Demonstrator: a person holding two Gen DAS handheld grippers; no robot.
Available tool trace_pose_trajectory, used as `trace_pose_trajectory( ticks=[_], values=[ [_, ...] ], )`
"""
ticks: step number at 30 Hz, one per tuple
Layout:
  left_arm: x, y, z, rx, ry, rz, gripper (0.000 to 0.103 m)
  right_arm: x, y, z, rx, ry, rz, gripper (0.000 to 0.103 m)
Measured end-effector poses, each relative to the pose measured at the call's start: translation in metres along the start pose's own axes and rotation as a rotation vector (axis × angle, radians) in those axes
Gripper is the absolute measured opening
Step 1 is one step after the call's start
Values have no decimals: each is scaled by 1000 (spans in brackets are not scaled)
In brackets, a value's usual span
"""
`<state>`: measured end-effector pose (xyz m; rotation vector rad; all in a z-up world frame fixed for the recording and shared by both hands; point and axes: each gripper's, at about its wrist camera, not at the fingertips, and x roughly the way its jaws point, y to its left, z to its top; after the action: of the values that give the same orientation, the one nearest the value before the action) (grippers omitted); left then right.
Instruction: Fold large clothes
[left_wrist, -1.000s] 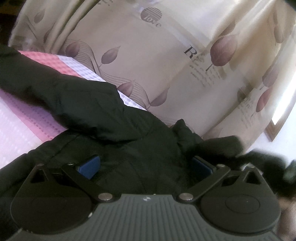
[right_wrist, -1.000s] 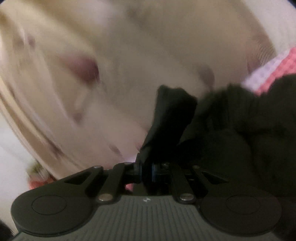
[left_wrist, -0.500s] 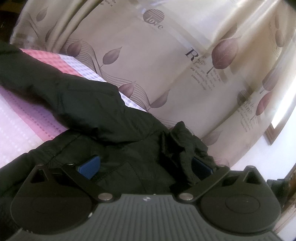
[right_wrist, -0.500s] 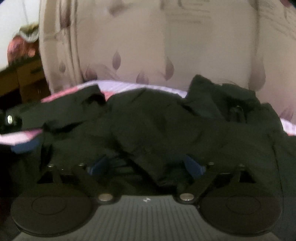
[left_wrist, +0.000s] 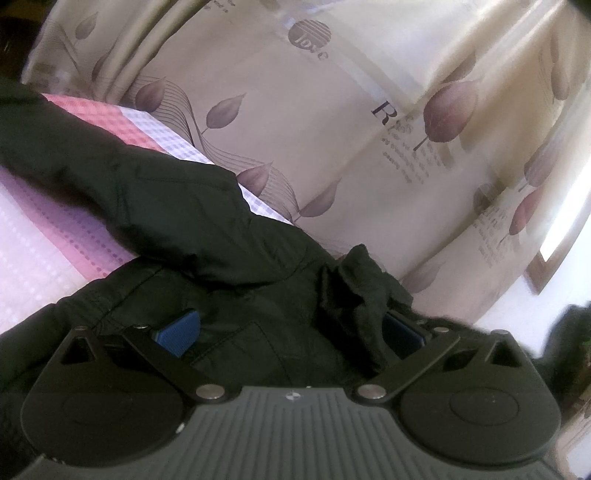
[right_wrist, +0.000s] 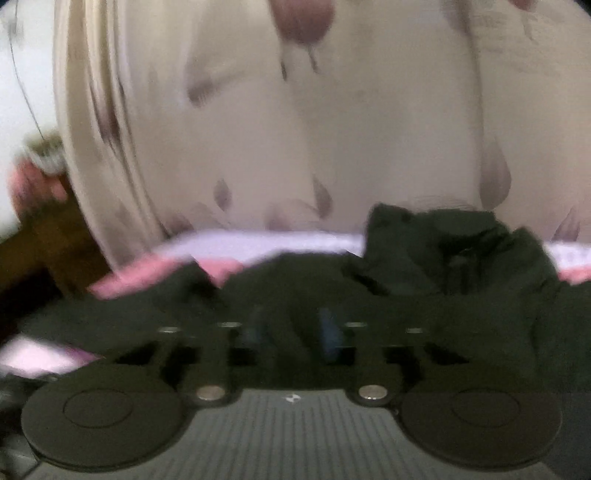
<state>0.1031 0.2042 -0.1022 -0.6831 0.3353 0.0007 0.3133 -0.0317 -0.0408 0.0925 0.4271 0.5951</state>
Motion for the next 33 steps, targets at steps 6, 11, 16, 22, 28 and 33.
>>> trace_pose_trajectory(
  ticks=[6,11,16,22,28,33],
  values=[
    [-13,11,8,-67,-15,-41,103,51,26,-35,-176,164,-60,20],
    [-45,34,39,-143,-12,-18,102,48,20,-35,-153,165,-57,20],
    [-76,93,94,-245,-51,102,98,50,28,-35,-193,165,-84,22],
    [-102,170,143,-421,-100,240,85,50,28,-34,-187,165,-85,23],
    [-104,232,159,-644,-86,216,69,49,28,-34,-190,162,-93,25],
    [-102,256,163,-741,-94,203,35,47,26,-34,-185,157,-102,31]
  ],
)
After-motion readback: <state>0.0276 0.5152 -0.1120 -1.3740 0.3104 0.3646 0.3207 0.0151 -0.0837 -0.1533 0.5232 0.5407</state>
